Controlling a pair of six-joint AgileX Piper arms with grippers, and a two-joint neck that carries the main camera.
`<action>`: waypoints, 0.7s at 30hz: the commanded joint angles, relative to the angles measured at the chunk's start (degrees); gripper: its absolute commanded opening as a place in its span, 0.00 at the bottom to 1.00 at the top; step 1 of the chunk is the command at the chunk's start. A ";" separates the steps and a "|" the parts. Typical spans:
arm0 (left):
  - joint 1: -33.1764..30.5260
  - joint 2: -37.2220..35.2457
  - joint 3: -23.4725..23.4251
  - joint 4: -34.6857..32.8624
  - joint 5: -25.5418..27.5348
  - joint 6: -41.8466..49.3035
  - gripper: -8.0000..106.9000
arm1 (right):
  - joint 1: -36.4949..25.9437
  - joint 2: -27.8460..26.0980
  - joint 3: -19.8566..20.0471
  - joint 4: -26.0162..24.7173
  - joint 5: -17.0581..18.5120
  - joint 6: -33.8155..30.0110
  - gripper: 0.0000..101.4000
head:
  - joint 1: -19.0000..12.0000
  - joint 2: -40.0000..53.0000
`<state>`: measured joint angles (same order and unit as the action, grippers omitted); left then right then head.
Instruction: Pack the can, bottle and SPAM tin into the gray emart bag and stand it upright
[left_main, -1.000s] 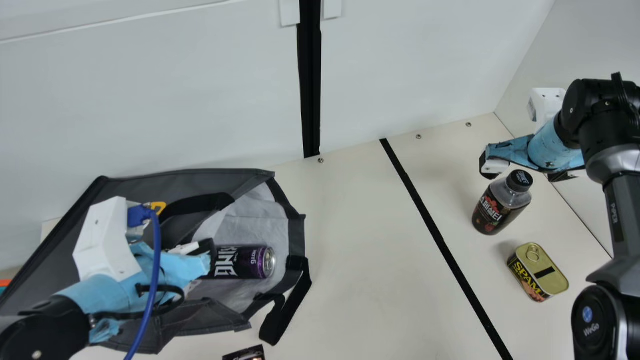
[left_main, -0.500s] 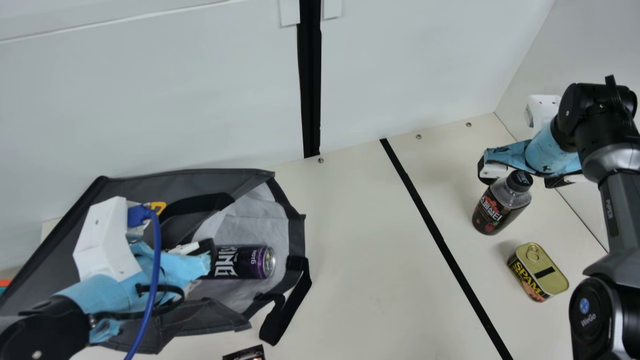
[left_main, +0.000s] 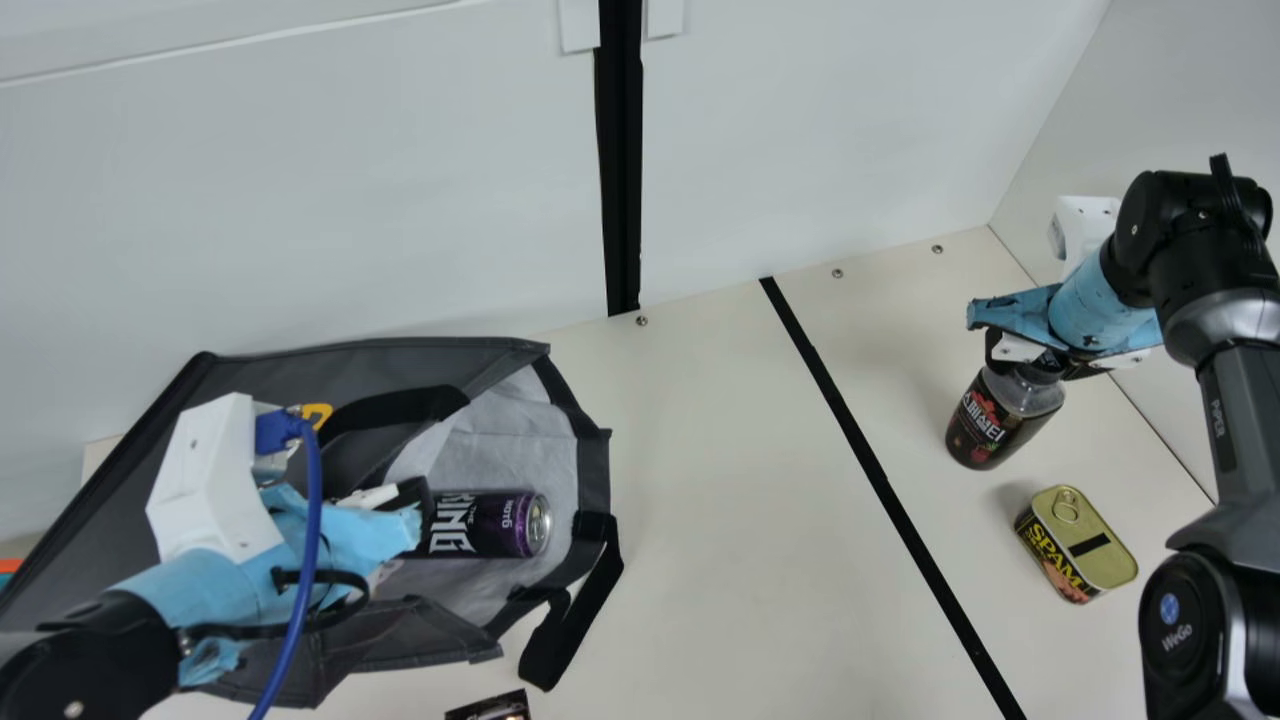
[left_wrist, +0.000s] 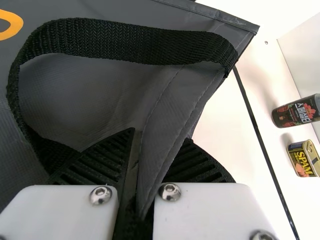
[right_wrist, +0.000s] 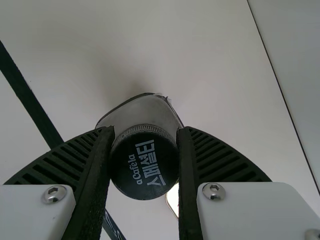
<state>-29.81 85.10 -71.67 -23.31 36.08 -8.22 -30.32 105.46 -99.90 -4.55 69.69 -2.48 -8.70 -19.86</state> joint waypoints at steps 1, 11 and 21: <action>0.00 0.00 0.00 0.00 0.00 0.00 0.00 | -0.02 -0.04 0.06 0.05 0.21 0.00 0.00 | -1.30 -0.14; 0.00 0.00 0.00 0.00 0.00 0.00 0.00 | 0.45 -0.57 -1.45 1.28 0.21 -1.45 0.00 | -1.30 -0.14; 0.00 0.00 0.00 0.00 0.00 0.00 0.00 | 2.10 -1.45 -3.68 2.57 0.21 -4.41 0.00 | -1.30 -0.14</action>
<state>-29.81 85.10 -71.67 -23.31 36.08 -8.22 -28.36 104.13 -103.45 -2.17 70.11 -6.50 -8.70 -19.86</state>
